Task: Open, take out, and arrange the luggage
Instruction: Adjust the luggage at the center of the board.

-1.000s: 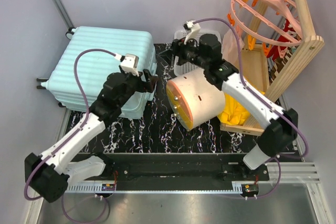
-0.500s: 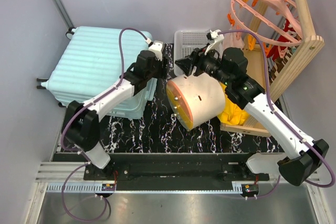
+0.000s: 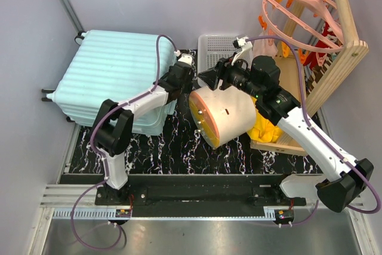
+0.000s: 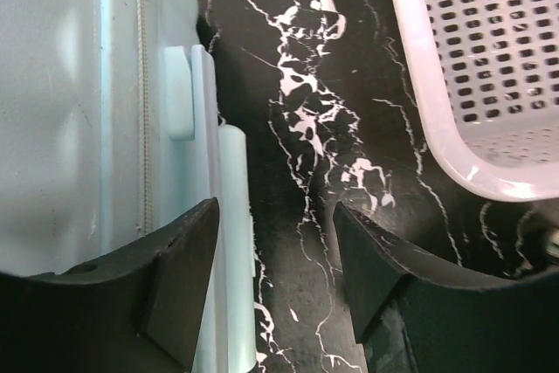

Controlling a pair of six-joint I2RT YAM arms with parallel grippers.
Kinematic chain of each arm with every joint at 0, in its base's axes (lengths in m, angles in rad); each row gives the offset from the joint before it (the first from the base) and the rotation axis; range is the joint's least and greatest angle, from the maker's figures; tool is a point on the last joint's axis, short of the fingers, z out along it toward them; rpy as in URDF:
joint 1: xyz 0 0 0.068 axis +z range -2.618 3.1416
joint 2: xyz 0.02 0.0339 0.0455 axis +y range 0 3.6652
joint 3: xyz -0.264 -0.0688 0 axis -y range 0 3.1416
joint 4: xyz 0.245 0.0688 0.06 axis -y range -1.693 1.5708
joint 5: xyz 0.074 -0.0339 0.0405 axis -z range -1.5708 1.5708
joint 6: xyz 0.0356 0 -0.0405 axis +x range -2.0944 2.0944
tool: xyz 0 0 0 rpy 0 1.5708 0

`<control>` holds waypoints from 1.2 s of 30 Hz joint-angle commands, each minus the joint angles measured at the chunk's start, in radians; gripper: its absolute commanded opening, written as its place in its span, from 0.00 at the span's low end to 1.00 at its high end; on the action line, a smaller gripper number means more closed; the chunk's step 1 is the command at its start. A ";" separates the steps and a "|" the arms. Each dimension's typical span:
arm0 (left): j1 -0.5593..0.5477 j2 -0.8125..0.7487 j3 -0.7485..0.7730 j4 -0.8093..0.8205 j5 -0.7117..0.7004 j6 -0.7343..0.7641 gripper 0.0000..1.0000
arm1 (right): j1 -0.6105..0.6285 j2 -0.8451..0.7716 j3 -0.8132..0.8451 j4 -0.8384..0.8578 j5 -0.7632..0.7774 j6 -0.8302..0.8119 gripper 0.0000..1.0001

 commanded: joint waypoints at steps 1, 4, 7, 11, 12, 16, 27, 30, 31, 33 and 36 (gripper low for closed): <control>-0.007 0.025 0.041 -0.011 -0.213 0.044 0.64 | 0.001 0.004 0.002 0.032 -0.043 0.011 0.61; -0.009 0.046 0.046 -0.005 -0.254 0.060 0.71 | 0.002 0.012 0.003 0.032 -0.049 0.008 0.61; -0.007 0.084 0.064 -0.011 -0.282 0.074 0.73 | 0.001 0.015 0.003 0.030 -0.055 0.007 0.61; -0.004 0.134 0.089 -0.034 -0.264 0.073 0.68 | 0.001 0.013 0.002 0.032 -0.052 0.007 0.61; -0.002 0.144 0.090 -0.034 -0.256 0.070 0.66 | 0.001 0.013 0.002 0.032 -0.050 0.007 0.61; 0.007 0.154 0.072 -0.037 -0.254 0.054 0.60 | 0.001 0.010 0.002 0.032 -0.053 0.004 0.61; -0.004 0.167 0.042 0.060 -0.097 0.131 0.00 | 0.001 0.029 -0.001 0.032 -0.049 0.007 0.60; -0.013 0.181 0.064 0.092 -0.008 0.186 0.00 | 0.001 0.023 -0.004 0.030 -0.033 0.001 0.60; -0.019 0.181 0.070 0.104 0.022 0.212 0.00 | 0.001 0.021 -0.004 0.030 -0.030 -0.001 0.60; -0.042 0.175 0.072 0.138 0.080 0.274 0.00 | 0.001 0.021 -0.004 0.027 -0.023 -0.005 0.60; -0.083 0.166 0.076 0.169 0.138 0.346 0.00 | 0.001 0.024 -0.003 0.026 -0.020 -0.010 0.60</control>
